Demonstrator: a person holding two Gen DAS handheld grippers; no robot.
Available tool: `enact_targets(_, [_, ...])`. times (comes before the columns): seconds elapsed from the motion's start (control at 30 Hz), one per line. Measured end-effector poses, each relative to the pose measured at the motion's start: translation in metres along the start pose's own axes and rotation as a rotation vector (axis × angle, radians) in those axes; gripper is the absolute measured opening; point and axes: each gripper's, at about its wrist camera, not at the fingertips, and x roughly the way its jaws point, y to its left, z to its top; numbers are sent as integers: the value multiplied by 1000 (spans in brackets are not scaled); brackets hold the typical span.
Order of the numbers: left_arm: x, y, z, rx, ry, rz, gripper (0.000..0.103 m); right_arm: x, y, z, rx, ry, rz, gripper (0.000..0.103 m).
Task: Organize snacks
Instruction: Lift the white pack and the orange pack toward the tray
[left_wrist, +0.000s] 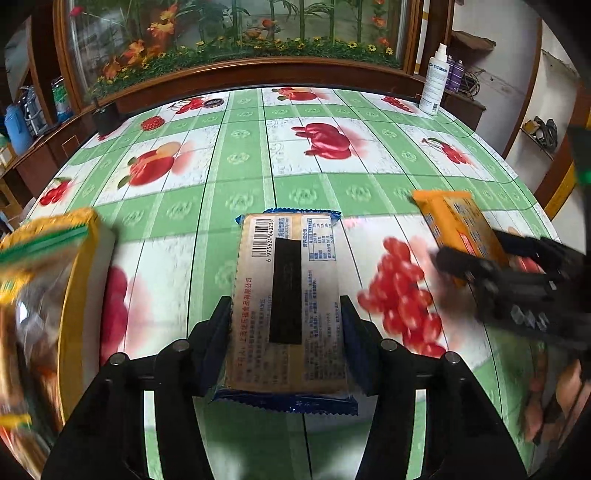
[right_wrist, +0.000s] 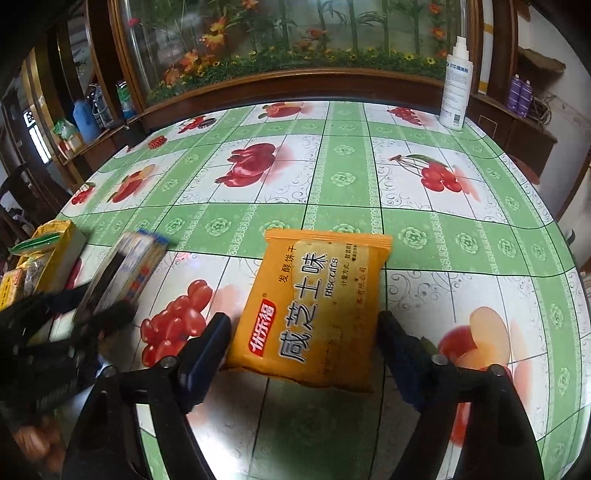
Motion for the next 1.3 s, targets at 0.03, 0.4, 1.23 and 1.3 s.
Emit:
enact_targets(0.03, [-2, -1, -3, 0, 0, 3, 54, 2, 2, 2, 3, 2, -12, 86])
enact_targets(0.4, [-32, -1, -44, -29, -24, 24, 53, -8, 18, -14, -39, 3, -11, 76])
enact_targets(1.23, [-114, 25, -125, -99, -94, 52, 54, -94, 93, -139, -204, 26, 130, 75])
enact_targets(1.3, [-121, 27, -128, -98, -110, 64, 54, -98, 98, -144, -200, 27, 157, 75])
